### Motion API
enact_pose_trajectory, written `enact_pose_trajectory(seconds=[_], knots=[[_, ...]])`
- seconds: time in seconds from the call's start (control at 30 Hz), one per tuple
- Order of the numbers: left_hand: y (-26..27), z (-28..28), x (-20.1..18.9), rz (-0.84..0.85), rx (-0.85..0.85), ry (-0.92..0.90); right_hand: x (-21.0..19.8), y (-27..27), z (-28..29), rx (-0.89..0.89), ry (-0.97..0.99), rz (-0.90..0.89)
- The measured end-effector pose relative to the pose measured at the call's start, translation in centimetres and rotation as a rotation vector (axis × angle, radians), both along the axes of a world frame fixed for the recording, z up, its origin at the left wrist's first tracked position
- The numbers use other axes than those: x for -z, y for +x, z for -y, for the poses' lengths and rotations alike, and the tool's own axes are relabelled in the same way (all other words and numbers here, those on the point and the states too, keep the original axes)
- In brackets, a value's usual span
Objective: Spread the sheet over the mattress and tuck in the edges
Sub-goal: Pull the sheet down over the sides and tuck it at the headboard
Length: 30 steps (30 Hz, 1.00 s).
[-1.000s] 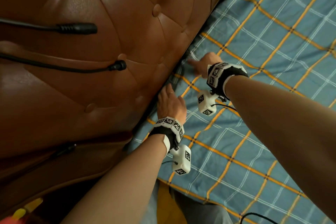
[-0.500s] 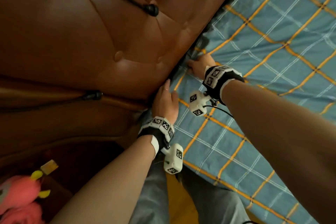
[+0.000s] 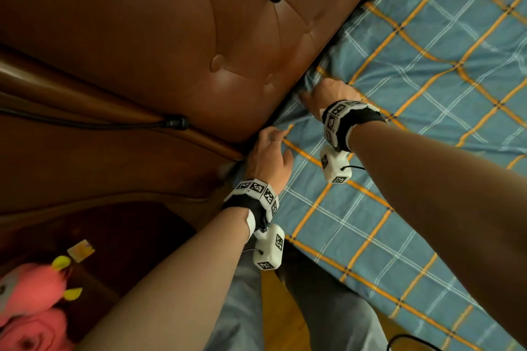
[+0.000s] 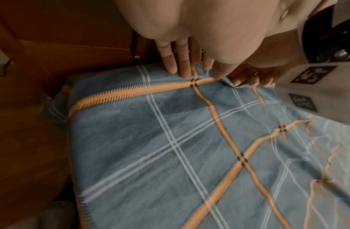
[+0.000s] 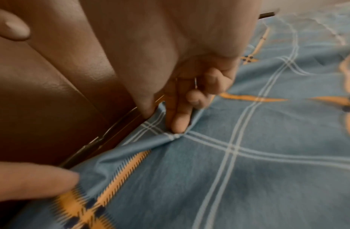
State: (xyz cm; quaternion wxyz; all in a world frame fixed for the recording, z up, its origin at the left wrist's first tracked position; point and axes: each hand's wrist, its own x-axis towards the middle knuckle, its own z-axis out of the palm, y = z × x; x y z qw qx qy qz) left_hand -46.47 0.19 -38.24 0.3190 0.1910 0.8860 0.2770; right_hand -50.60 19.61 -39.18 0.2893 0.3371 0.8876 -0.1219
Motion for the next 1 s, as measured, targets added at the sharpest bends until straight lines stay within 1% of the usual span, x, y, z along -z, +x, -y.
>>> enact_pose_trajectory(seconds=[0.1,0.2,0.3,0.37,0.43,0.53,0.57,0.63,0.67,0.73,0.8,0.87,0.93,1.0], knots=[[0.0,0.5,0.2,0.017,0.041,-0.010,0.6,0.3,0.4,0.136,-0.063,0.019],[0.2,0.7,0.4,0.030,0.063,-0.028,1.0,0.0,0.6,0.190,-0.143,0.029],[0.1,0.9,0.4,0.046,0.070,-0.037,1.3,-0.9,0.7,0.310,-0.206,0.034],[0.1,0.8,0.2,0.077,0.056,-0.034,1.5,-1.0,0.8,0.355,-0.223,0.025],[-0.1,0.7,-0.1,0.104,0.035,-0.017,1.9,-1.0,0.8,0.403,-0.262,-0.048],[-0.6,0.8,-0.3,0.058,0.050,0.007,1.8,-1.2,1.2,0.415,-0.364,-0.235],[-0.7,0.9,-0.2,0.035,0.060,0.014,1.7,-1.1,1.4,0.390,-0.383,-0.298],[-0.8,0.8,0.0,0.021,0.075,0.021,1.8,-0.6,1.6,0.296,-0.365,-0.328],[-0.8,0.7,0.2,0.032,0.084,0.017,1.8,-0.2,1.6,0.205,-0.307,-0.306],[-0.9,0.4,0.6,0.076,0.110,-0.022,2.1,0.4,1.6,-0.020,-0.123,-0.230],[-0.8,-0.1,0.9,0.136,0.136,-0.098,1.9,0.5,1.8,-0.191,0.060,-0.146],[-1.0,-0.7,1.1,0.215,0.106,-0.165,1.9,-0.1,2.0,-0.338,0.168,-0.085],[-1.5,-1.3,1.6,0.280,0.019,-0.196,2.0,-1.0,2.0,-0.380,0.176,-0.035],[-2.0,-1.8,2.0,0.331,-0.072,-0.227,1.9,-1.4,1.6,-0.332,0.102,-0.005]])
